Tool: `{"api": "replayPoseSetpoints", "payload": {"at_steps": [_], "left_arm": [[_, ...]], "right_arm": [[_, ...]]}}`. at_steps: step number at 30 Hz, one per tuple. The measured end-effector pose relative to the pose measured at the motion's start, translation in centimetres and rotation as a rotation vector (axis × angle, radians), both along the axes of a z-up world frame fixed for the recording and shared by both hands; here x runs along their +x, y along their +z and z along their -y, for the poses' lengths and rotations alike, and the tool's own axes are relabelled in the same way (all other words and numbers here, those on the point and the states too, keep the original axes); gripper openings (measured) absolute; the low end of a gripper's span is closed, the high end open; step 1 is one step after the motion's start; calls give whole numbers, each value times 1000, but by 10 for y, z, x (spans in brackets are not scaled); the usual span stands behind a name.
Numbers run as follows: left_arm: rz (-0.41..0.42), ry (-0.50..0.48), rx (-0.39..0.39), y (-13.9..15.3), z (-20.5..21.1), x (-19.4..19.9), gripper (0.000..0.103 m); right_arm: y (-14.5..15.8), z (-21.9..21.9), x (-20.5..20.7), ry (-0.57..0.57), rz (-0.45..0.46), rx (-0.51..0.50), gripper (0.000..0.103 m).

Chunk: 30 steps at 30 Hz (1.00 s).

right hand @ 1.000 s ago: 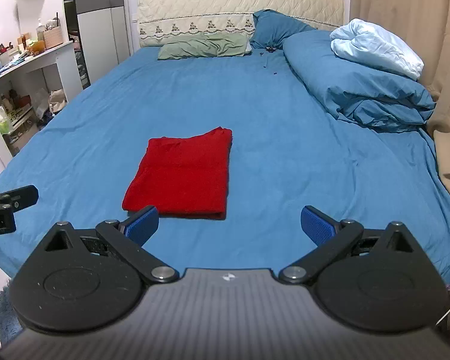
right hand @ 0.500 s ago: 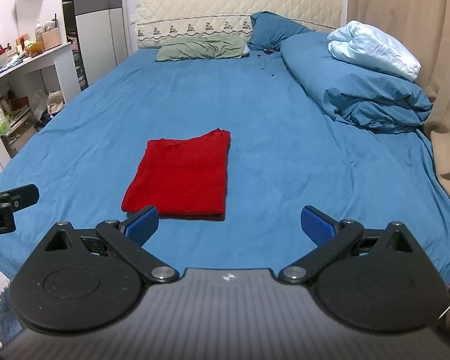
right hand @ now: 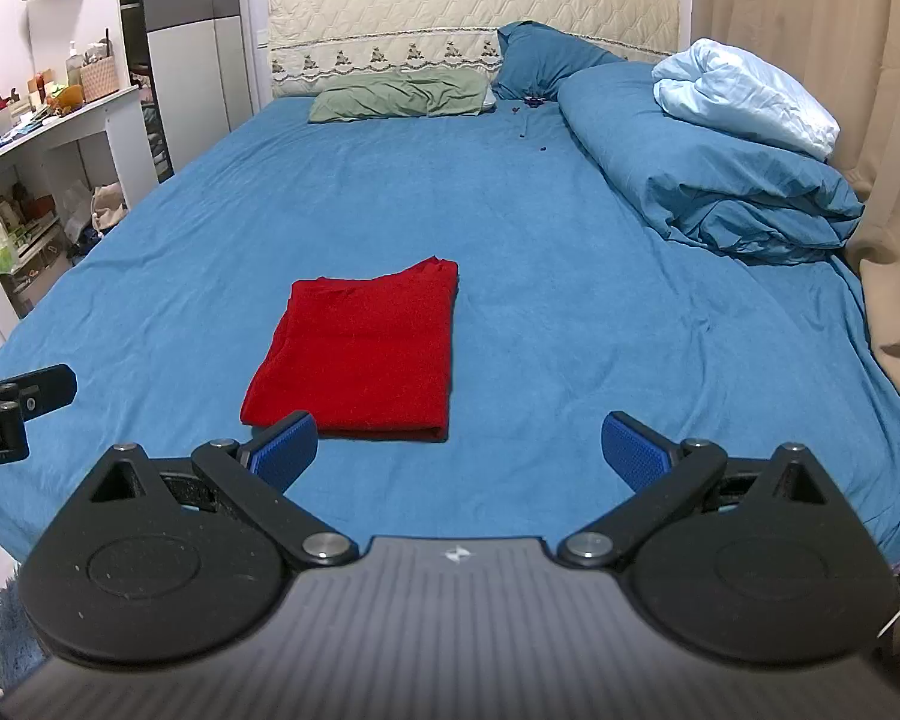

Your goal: Fold small clothes

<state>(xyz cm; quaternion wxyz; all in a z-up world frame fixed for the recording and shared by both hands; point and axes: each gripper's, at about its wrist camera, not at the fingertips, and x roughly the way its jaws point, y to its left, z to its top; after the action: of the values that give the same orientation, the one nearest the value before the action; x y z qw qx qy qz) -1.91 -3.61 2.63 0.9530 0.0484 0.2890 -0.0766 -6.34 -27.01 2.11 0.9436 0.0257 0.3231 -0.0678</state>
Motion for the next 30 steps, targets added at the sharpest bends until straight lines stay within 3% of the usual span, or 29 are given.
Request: {"api": "replayPoseSetpoints", "payload": {"at_steps": [30], "left_arm": [[2, 4, -4, 3, 5, 3, 103]], "right_arm": [[0, -3, 0, 0, -1, 2, 103]]}}
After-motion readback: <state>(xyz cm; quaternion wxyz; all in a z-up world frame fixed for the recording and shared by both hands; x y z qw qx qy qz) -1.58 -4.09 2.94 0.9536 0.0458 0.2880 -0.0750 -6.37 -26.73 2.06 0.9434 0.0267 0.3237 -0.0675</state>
